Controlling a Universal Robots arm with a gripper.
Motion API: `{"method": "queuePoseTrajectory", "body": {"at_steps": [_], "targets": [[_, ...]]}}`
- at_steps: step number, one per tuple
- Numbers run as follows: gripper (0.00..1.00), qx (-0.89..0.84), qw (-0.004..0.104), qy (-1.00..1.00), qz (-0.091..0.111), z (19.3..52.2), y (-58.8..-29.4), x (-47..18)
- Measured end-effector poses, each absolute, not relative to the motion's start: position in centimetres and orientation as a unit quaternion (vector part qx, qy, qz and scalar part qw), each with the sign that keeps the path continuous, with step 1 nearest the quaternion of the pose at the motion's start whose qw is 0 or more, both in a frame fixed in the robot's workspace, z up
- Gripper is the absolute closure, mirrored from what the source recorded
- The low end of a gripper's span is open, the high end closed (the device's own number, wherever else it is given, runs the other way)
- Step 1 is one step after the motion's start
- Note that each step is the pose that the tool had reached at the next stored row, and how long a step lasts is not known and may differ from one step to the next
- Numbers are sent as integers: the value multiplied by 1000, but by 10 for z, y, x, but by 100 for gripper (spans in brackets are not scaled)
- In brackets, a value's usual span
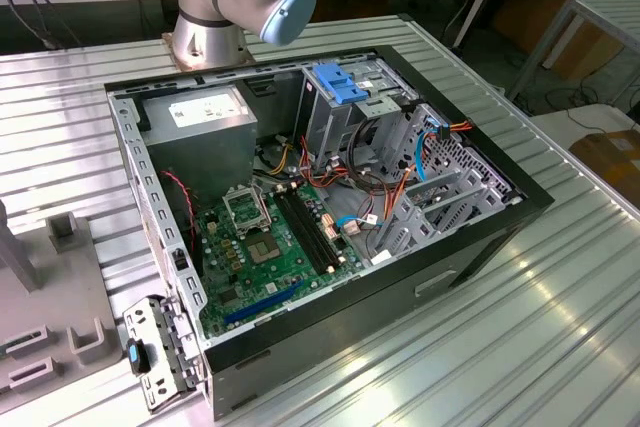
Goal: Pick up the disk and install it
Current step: 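Pick up the disk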
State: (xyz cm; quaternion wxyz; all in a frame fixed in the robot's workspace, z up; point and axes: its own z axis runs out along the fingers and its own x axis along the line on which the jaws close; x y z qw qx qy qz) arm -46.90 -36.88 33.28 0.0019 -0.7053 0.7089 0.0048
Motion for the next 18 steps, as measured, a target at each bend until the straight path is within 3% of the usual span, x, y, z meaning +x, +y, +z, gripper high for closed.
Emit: {"method": "queuePoseTrajectory", "body": {"at_steps": [3,14,18], "targets": [[63,-705,2,709,5,352,-369,-469],[63,-705,2,709,5,358,-369,-469],[63,-705,2,709,5,412,-369,-469]]}}
